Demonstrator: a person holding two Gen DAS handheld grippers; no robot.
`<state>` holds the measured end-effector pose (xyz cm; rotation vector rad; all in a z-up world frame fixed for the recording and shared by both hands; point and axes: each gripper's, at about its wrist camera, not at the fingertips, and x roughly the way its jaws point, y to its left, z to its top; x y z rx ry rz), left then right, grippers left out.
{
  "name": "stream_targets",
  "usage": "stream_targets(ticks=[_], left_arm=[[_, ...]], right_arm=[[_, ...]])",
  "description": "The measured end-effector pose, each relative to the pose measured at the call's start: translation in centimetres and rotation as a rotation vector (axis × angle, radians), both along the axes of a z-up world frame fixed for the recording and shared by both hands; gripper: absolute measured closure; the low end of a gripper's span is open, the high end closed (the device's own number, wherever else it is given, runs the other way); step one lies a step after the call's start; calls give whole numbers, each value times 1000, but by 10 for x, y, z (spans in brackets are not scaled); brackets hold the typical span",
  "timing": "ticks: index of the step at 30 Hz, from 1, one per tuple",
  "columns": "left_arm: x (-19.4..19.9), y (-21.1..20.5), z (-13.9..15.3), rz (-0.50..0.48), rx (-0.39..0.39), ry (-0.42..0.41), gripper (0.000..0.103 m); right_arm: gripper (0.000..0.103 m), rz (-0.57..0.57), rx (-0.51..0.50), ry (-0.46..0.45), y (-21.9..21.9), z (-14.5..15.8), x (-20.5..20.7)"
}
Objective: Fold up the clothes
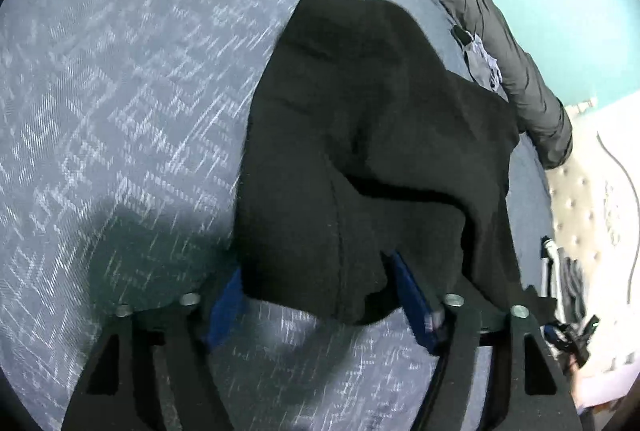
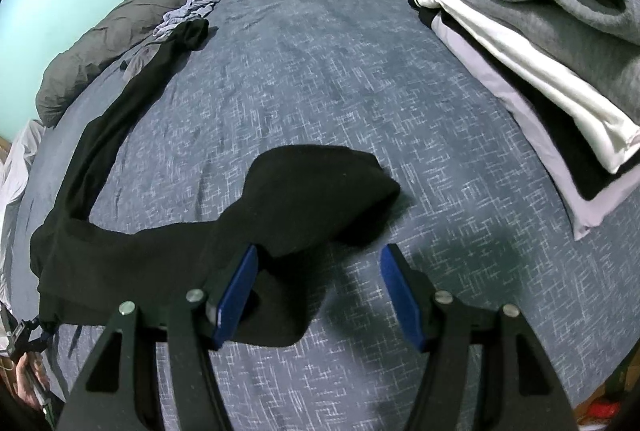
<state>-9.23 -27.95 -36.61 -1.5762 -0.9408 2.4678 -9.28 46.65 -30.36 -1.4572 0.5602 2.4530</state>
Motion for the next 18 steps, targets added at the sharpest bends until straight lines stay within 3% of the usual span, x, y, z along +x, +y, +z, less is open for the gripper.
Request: stream_targets(ticks=[1, 6, 9, 18], left_arm=[[-1, 3, 4, -10, -26, 13, 53], [-4, 4, 20, -41, -72, 81, 62], [-2, -7, 38, -10, -113, 134, 70], [-3, -46, 93, 49, -215, 242, 76]], right_arm=[[38, -3, -2, 0, 0, 0, 0], [38, -4, 1, -1, -1, -2, -1], [38, -9, -3, 0, -1, -2, -1], [38, 0, 4, 19, 0, 9, -4]])
